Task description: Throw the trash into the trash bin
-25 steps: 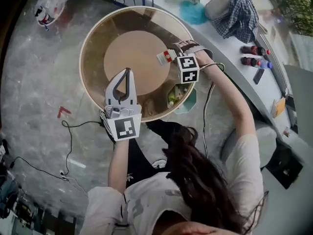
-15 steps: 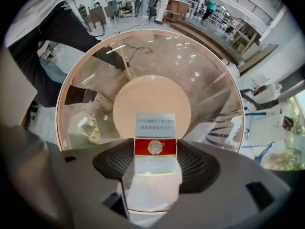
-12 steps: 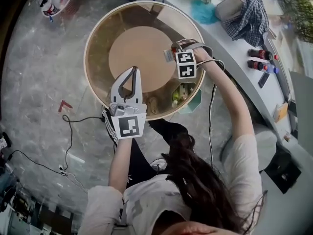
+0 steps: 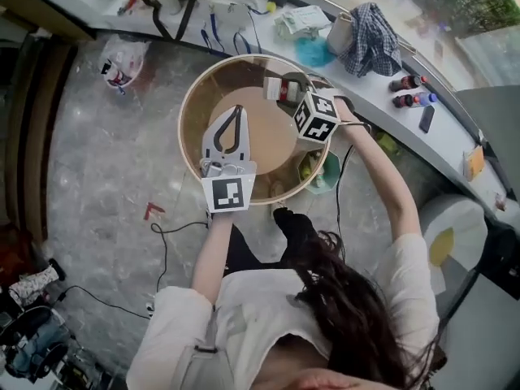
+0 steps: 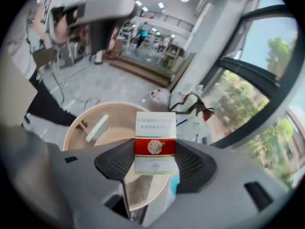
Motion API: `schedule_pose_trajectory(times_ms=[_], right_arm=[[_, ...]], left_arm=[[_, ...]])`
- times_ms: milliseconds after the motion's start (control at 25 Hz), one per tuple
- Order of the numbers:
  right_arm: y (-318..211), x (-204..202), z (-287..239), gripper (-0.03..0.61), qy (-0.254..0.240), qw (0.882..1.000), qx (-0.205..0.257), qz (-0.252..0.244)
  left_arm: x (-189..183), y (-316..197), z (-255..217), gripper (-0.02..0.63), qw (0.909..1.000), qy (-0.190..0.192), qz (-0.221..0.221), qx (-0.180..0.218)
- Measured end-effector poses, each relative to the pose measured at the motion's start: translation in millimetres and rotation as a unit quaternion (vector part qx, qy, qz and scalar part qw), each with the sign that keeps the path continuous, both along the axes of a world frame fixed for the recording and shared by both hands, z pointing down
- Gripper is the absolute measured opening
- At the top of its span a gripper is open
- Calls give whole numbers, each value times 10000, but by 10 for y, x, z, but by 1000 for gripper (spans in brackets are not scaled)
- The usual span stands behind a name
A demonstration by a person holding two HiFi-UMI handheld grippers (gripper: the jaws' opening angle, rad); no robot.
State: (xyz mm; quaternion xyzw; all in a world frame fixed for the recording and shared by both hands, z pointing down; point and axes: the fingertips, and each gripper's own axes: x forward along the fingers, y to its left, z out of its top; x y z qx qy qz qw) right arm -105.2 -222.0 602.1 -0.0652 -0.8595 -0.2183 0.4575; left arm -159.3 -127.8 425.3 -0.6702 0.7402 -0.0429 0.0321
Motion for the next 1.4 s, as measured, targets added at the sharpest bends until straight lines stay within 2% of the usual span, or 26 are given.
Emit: schedule_pose_trajectory(times_ms=[80,160,240,320,440,520,680,880,1000,1200,1320,1400], right_arm=[[-24,-47,-773,264,-753,9927,-266,899],[3,11,-1463,264,-1523,9699,-419,1854],[8,135,-2084,264,-2327,9334,-426,2699],[23,312,-2577,264,-3034,8918,-289,3344],[128,720,-3050,264,-3757,8274,222,4169],[220,937,-3292,264,-4060,7966,494,4450],[395,1309,-3604,264,-4533,7559,730,4668],[610,1920,-3704,264,-4864,6993,983,5145],[580,2227,-3555,264,-4877,6740,932,5469],[526,2807,-2998,264,-4500,6539,913,6013],[575,3368,-2432,264,-4044,6370,824,6510],[635,3678,-1853,264,-3646,6316,608,6815]], left_arm=[[47,-101,-485,12,9989,-63,316,336],[79,-139,-909,12,9962,108,569,652],[123,-188,-1272,12,9934,193,800,795],[200,-244,-1618,12,9897,168,993,1017],[441,-295,-1952,12,9790,167,1503,1368],[608,-325,-2034,12,9723,243,1806,1462],[1013,-373,-2062,12,9633,424,2237,1424],[1548,-298,-1927,12,9510,499,2807,1193],[1757,-387,-1836,12,9472,533,2981,1058],[2225,-495,-1506,12,9408,530,3286,646],[2703,-459,-1220,12,9326,506,3556,341],[2987,-423,-1026,12,9264,496,3731,137]])
